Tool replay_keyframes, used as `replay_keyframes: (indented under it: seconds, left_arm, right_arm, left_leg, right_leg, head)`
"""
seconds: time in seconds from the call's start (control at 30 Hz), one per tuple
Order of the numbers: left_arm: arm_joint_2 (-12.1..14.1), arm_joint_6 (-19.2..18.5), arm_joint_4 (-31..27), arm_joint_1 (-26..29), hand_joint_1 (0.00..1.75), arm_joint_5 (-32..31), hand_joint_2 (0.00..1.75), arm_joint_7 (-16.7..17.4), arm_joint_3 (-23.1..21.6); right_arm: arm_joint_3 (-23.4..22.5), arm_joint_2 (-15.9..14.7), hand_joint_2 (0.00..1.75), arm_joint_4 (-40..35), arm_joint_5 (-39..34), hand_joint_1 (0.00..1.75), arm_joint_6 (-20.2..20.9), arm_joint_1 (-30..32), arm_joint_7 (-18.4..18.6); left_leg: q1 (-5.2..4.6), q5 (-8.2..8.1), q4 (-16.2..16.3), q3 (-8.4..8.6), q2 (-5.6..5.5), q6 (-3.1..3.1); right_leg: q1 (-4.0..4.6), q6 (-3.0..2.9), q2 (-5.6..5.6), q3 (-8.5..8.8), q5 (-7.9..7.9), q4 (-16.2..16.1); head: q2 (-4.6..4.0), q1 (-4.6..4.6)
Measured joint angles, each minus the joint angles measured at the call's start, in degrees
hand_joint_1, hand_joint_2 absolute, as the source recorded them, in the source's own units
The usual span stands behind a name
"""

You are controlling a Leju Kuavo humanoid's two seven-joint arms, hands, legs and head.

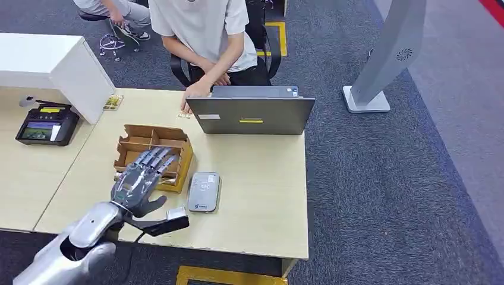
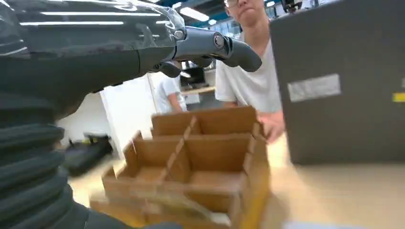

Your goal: Pass the card to the sensor for recognition and then transmit it.

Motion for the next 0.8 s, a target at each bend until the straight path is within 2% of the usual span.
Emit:
replay_keyframes:
  seconds: [0.2,0.37,0.57,0.8]
  left_arm:
    - [-4.7,0.1,0.0,7.5,0.0,0.3,1.75,-0.7,4.6]
    - [-7.3,0.1,0.0,10.5,0.0,0.2,1.75,-1.1,6.5]
    - [-8.7,0.1,0.4,11.3,0.0,0.5,1.75,-1.1,7.7]
    - [-10.1,0.0,3.1,9.3,0.0,0.4,1.75,-1.2,10.4]
  right_arm:
    - [-0.5,0.0,0.0,0.0,0.0,0.0,0.0,0.0,0.0]
    - [-0.8,0.0,0.0,0.0,0.0,0.0,0.0,0.0,-0.2]
    - [-0.9,0.0,0.0,0.0,0.4,0.0,0.0,0.0,-0.2]
    - [-0.9,0.0,0.0,0.0,1.2,0.0,0.2,0.0,-0.4]
  left_leg:
    - [0.02,-0.03,0.0,-0.01,-0.05,0.03]
    - [0.03,-0.03,0.0,-0.01,-0.06,0.03]
    - [0.03,-0.02,0.0,-0.01,-0.09,0.03]
    - [0.03,-0.02,0.0,0.0,-0.11,0.03]
  right_leg:
    - [0.0,0.02,-0.05,0.03,-0.1,0.0]
    - [0.0,0.02,-0.07,0.04,-0.1,0.0]
    - [0.0,0.02,-0.11,0.05,-0.1,0.0]
    - [0.01,0.01,-0.13,0.06,-0.09,0.0]
  head:
    - [0.0,0.04]
    - [0.0,0.02]
    - [0.0,0.02]
    - [0.0,0.0]
